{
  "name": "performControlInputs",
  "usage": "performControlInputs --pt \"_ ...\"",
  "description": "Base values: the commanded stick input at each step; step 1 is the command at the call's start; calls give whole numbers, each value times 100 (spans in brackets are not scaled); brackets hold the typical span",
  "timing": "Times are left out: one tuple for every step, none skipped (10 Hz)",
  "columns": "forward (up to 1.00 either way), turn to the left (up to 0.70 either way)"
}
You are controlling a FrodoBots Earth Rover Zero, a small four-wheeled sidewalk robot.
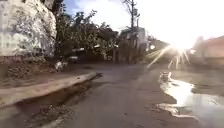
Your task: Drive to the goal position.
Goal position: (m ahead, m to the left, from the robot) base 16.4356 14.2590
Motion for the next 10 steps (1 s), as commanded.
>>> performControlInputs --pt "100 -40" --pt "100 -13" --pt "100 0" --pt "100 0" --pt "100 0" --pt "100 0" --pt "100 0" --pt "100 0" --pt "100 0" --pt "100 0"
